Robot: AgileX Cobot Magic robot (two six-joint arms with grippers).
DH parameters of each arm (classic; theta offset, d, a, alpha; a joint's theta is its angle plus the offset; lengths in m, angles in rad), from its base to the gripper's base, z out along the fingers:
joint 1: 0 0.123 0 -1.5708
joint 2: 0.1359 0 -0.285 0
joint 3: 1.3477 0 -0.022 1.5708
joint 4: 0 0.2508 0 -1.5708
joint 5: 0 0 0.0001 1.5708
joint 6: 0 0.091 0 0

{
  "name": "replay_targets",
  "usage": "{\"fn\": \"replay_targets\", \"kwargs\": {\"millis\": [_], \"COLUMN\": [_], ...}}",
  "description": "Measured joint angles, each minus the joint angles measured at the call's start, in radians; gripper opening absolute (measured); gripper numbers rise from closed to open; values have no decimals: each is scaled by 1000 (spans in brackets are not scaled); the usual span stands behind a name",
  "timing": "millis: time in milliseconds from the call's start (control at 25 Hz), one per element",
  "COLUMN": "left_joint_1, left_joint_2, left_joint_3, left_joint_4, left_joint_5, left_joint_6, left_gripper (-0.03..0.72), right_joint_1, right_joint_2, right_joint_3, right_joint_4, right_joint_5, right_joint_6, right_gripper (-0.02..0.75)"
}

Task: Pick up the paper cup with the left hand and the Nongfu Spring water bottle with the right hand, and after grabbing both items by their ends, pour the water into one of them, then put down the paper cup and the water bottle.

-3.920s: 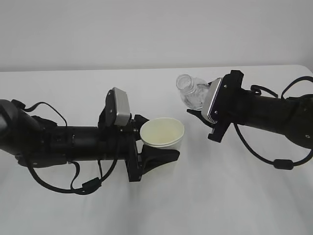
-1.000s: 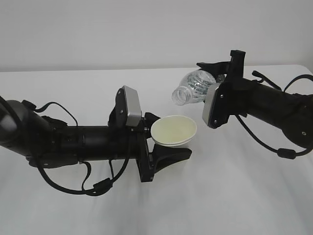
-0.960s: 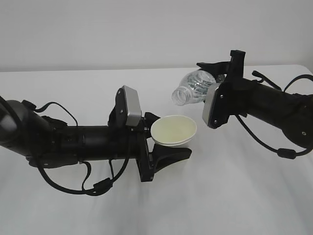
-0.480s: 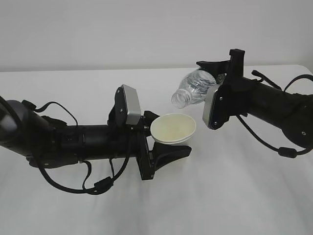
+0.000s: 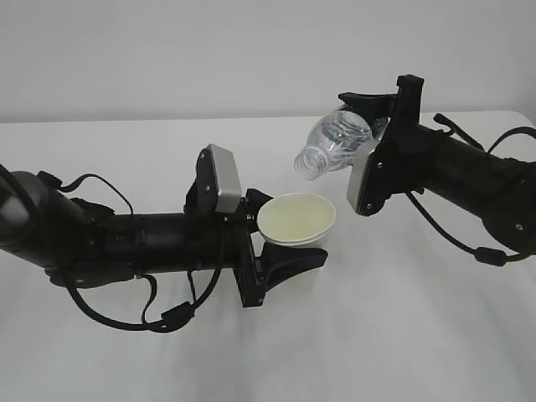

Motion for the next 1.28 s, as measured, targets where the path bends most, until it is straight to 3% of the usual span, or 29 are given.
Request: {"fn": "replay_targets", "kwargs": {"millis": [1280], "left_joint_1": [0], "left_joint_2": [0], "left_joint_3": [0], "left_joint_4": [-11], "left_joint_5": [0], "left_joint_6": [2], "left_gripper": [493], "right_joint_1": [0], "right_joint_2": [0], "right_joint_3": [0], "right_joint_4": [0], "right_joint_5": [-50], "right_joint_6": [-46], "right_gripper": [475]}}
